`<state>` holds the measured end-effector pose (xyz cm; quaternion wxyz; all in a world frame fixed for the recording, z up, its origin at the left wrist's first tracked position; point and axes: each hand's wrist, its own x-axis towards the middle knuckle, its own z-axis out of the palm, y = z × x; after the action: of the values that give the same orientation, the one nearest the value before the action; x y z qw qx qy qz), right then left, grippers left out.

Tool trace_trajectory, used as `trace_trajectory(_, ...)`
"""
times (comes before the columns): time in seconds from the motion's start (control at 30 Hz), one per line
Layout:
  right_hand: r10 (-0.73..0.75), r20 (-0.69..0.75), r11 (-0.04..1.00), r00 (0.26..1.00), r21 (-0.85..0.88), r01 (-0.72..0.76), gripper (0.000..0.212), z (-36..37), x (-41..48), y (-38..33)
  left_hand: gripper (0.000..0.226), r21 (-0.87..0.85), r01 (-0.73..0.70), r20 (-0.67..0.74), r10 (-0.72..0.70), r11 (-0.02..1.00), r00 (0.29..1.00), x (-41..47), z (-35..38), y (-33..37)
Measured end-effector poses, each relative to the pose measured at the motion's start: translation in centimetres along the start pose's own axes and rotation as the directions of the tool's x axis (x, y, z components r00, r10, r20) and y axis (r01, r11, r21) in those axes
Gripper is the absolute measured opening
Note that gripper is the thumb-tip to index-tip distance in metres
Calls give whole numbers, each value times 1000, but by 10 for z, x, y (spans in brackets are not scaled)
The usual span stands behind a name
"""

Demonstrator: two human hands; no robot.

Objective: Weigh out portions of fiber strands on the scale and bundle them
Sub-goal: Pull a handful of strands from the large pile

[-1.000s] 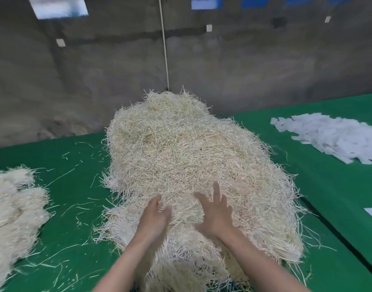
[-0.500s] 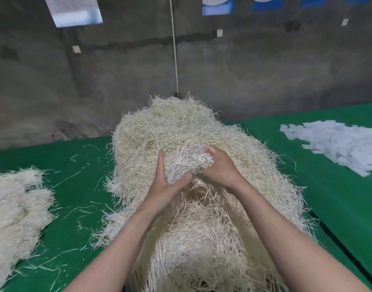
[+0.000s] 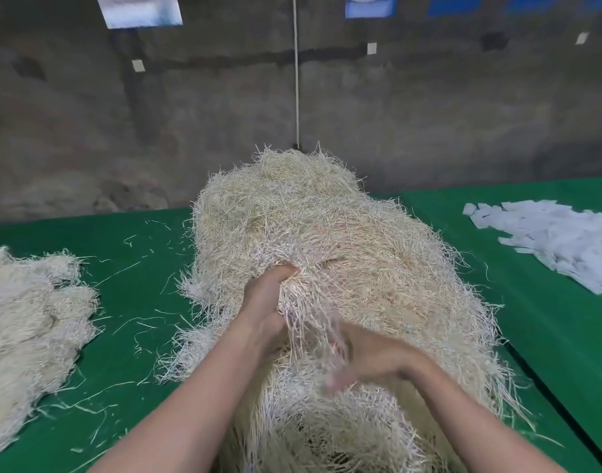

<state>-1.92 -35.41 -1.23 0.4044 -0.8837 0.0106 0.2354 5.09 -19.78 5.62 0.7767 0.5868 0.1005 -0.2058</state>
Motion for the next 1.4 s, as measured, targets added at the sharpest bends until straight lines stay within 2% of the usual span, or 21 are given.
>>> trace_trajectory(0.03,109,51,972,993,-214,-95,97,16,4,9,45,19,-19,9,19,1000,1000,-2,-2,2)
trace_trajectory(0.1,173,-88,851,981,-489,-194,51,28,10,27,52,41,-60,56,58,997,997,-4,-4,4)
trace_trajectory(0.13,155,-188,836,970,-499,-230,25,25,11,32,63,63,-83,63,79,995,995,-3,-6,5)
trace_trajectory(0.17,129,-261,876,957,-422,-234,10,16,10,33,72,107,-101,57,95,989,994,-2,-8,5)
trace_trajectory(0.23,109,-372,989,922,-54,-139,20,-10,4,23,72,208,-143,35,138,968,990,0,-10,1)
trace_trajectory(0.3,118,-474,947,873,317,44,20,-33,-7,2,67,281,-156,34,152,947,988,-1,-11,-4)
trace_trajectory(0.33,125,-521,901,844,417,123,19,-40,-13,-11,58,290,-156,34,152,944,988,-2,-10,-5)
trace_trajectory(0.4,118,-580,833,806,499,238,18,-49,-20,-32,44,277,-151,55,141,949,988,-9,-11,-4)
trace_trajectory(0.43,100,-595,799,798,526,292,19,-51,-22,-43,52,264,-158,67,145,952,987,-10,-12,-4)
trace_trajectory(0.53,54,-589,679,806,614,403,21,-57,-26,-77,110,281,-158,158,117,947,980,-15,-11,-4)
trace_trajectory(0.67,-1,-568,688,823,597,413,18,-59,-27,-106,127,360,-189,279,88,914,956,-24,-16,-6)
trace_trajectory(0.73,-29,-558,679,829,598,427,18,-60,-28,-109,115,333,-166,286,68,928,956,-28,-22,-5)
trace_trajectory(0.83,-140,-553,661,821,566,493,20,-61,-31,-117,52,318,-135,299,36,938,953,-31,-24,0)
trace_trajectory(0.93,-258,-490,740,833,453,496,24,-58,-27,-130,51,377,-136,398,-28,916,917,-33,-9,-1)
trace_trajectory(1.0,-317,-455,783,832,370,500,25,-58,-20,-127,27,378,-103,336,-33,920,941,-29,0,-6)
trace_trajectory(1.07,-275,-523,801,807,340,493,29,-63,-16,-107,8,275,-38,261,-36,961,965,-16,-5,-7)
trace_trajectory(1.13,-171,-653,895,738,210,393,35,-69,-14,-78,9,137,-19,178,-6,990,984,-4,-20,-2)
trace_trajectory(1.17,-139,-653,935,745,162,316,33,-69,-13,-64,10,108,-40,122,26,993,992,0,-26,0)
trace_trajectory(1.27,-127,-327,979,936,113,172,27,-41,-5,-49,9,54,-102,-6,102,993,995,-1,-25,3)
trace_trajectory(1.3,-110,-254,988,961,78,134,31,-25,2,-47,6,39,-128,-29,129,991,991,-4,-20,3)
trace_trajectory(1.4,-57,-347,996,936,-84,30,42,17,31,-33,3,-8,-144,23,144,990,989,-5,-16,0)
